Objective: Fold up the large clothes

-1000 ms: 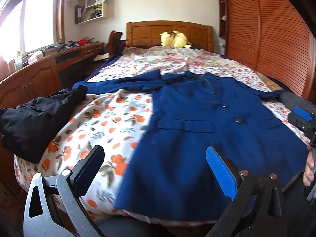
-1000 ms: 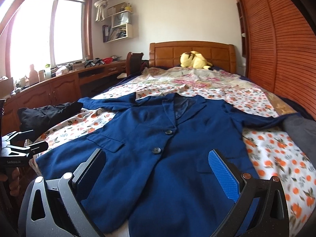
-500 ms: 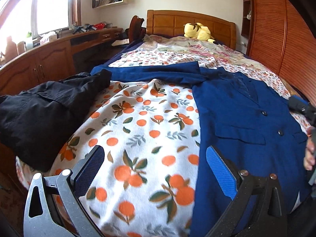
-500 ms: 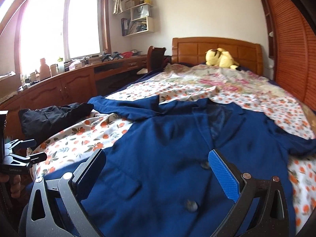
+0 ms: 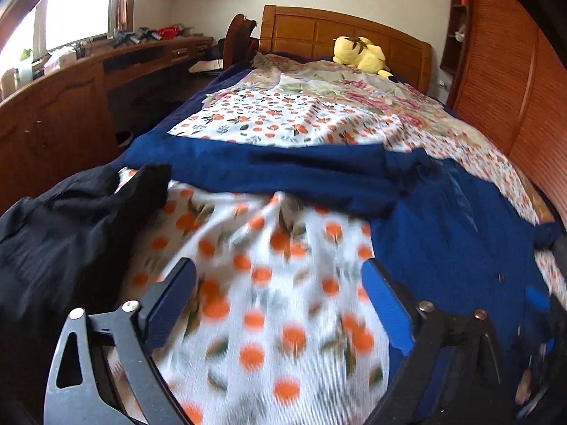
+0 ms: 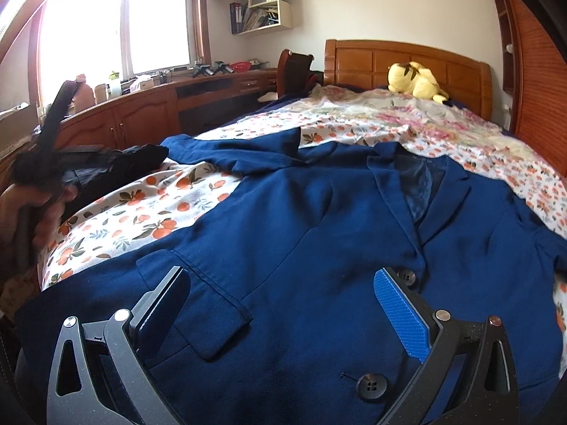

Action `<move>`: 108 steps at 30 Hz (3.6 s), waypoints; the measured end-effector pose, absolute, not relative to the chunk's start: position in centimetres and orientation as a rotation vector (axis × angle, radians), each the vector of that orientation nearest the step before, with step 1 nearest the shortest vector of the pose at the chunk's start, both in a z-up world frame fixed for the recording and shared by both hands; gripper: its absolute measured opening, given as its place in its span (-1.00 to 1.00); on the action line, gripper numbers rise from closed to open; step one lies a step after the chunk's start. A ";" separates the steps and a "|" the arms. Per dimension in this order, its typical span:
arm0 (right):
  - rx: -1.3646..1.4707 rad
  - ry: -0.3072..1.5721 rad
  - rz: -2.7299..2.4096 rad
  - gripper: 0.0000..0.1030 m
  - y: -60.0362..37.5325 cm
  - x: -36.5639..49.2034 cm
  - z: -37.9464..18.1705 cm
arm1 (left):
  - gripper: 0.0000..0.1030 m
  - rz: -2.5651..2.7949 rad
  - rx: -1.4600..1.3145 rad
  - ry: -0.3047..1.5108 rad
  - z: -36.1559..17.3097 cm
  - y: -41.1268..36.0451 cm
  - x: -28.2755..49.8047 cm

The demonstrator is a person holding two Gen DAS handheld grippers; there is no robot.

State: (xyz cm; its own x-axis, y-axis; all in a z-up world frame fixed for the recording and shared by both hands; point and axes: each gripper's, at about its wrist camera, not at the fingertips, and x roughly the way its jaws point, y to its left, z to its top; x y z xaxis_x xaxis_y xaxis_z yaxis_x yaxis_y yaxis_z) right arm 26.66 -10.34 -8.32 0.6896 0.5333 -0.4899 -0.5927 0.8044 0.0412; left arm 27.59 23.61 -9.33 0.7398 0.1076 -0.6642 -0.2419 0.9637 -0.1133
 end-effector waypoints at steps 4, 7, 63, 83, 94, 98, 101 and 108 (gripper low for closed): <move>-0.100 0.518 0.630 1.00 -9.9 27.4 -7.7 | 0.53 0.217 -0.268 0.739 -9.7 25.6 32.3; -0.098 0.523 0.630 1.00 -9.2 27.5 -7.7 | 0.48 0.219 -0.308 0.746 -10.0 26.5 35.0; -0.042 0.441 0.601 1.00 -12.5 24.8 -5.8 | 0.56 0.065 -0.039 0.675 -2.5 11.8 32.0; -0.062 0.503 0.621 1.00 -12.1 26.2 -6.4 | 0.56 0.230 -0.134 0.937 -15.9 20.5 38.6; -0.067 0.495 0.624 1.00 -12.0 26.2 -6.3 | -0.53 0.160 -0.112 0.970 -16.1 19.5 39.1; -0.073 0.470 0.605 1.00 -12.5 25.6 -6.1 | -0.78 0.134 -0.048 0.903 -13.1 16.9 38.1; -0.066 0.455 0.586 1.00 -13.4 25.3 -5.7 | -0.79 0.098 -0.015 0.836 -9.7 14.2 36.8; -0.033 0.411 0.507 1.00 -17.4 23.7 -4.4 | -0.79 -0.030 0.014 0.685 -1.5 7.2 33.2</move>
State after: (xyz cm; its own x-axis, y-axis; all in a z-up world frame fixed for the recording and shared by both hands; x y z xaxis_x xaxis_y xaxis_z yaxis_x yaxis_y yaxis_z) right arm 23.70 -17.36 -4.41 0.7943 0.4654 -0.3904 -0.4786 0.8753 0.0695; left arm 33.19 7.25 -1.47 0.7738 -0.0235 -0.6330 0.0326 0.9995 0.0029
